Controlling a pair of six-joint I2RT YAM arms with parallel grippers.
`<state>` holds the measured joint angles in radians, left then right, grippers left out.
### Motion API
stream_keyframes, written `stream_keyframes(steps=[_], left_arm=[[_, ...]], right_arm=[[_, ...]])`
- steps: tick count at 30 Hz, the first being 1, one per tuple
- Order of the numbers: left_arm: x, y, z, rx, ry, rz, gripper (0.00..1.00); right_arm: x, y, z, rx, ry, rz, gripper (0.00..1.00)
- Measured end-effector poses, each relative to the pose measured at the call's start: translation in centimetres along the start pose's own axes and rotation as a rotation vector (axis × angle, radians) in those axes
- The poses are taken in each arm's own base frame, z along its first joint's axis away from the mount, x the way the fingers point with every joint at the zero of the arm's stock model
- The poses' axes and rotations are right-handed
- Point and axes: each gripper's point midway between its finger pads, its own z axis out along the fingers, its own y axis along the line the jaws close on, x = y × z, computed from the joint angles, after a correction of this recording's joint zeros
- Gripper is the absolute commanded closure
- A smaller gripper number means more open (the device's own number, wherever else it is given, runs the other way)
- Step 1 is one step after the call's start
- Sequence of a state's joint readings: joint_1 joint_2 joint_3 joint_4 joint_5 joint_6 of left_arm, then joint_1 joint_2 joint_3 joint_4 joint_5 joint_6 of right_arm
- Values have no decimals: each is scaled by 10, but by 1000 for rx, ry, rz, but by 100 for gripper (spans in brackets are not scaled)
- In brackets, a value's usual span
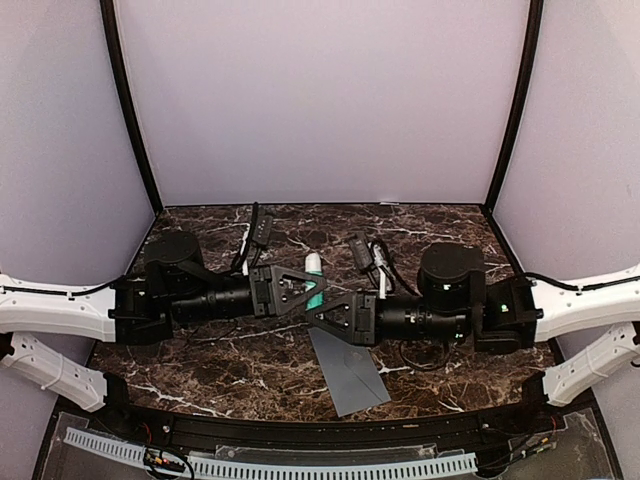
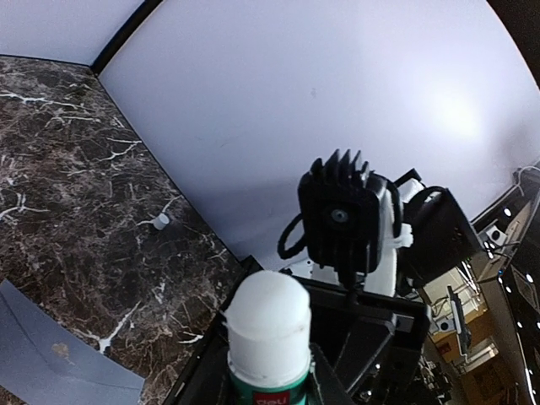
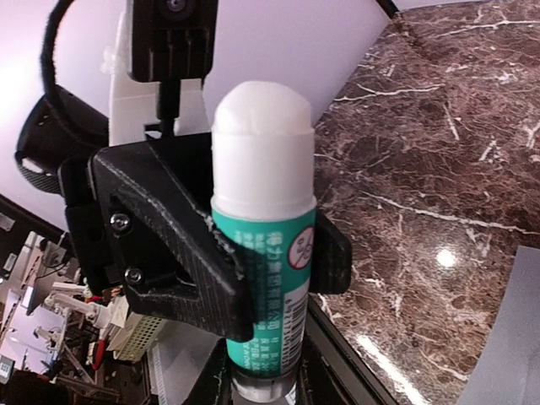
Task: Place the letter into the envelope and seal it
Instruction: Screw the solid glue.
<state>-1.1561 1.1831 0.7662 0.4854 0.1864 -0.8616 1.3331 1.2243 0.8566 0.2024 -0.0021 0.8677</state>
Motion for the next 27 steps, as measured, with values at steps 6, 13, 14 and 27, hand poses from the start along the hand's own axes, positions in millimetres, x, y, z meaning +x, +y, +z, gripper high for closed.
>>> stream_keyframes(steps=[6,13,14,27], left_arm=[[-2,40,-3,-185,-30,-18,100],[9,83,-8,-373,-28,-62,100],[10,87,-9,-391,-28,-67,100],[13,91,-9,-391,-44,-121,100]], right_arm=[[-1,-32,19,261,63,-18,92],[11,-66,39,500,141,-44,93],[13,-69,42,521,147,-47,93],[16,-70,39,556,134,-63,75]])
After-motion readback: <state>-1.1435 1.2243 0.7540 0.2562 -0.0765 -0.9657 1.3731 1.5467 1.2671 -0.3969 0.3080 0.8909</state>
